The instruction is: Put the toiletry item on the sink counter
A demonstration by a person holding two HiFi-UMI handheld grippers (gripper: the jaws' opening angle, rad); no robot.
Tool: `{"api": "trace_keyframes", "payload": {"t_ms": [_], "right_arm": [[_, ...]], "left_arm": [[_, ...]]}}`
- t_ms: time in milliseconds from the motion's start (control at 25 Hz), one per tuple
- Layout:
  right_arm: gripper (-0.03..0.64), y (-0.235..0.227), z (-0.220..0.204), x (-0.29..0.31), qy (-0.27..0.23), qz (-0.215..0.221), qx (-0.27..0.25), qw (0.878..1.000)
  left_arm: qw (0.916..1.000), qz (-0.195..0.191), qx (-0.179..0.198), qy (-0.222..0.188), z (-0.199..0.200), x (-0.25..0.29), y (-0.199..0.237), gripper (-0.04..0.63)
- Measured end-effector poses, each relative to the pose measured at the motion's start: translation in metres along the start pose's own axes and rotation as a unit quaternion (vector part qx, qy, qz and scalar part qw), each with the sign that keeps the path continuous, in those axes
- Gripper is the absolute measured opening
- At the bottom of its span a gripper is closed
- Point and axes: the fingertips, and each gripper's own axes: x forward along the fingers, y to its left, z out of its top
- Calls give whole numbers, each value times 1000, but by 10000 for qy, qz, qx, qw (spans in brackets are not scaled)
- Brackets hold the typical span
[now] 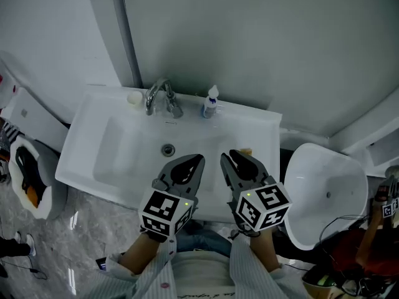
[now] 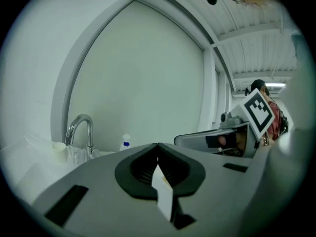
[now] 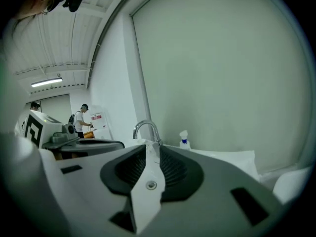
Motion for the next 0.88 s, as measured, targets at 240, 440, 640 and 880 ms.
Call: {"api": "trace_keyframes", "payload": {"t_ms": [240, 440, 640, 880], "right_arm": [[51, 13, 27, -8, -379, 95, -128, 9992], [37, 19, 44, -14, -567, 160, -202, 9981], [22, 29, 50, -25, -691, 191, -310, 9969], [11, 29, 53, -32, -768, 176, -359, 9962]], "left_arm": [[9995, -190, 120, -231, 26, 3, -8, 17], [9987, -322, 196, -352, 42, 4, -15, 15], [9975, -411, 290, -486, 51, -5, -24, 15], [9969, -465, 337, -545, 55, -9, -28, 15]]}}
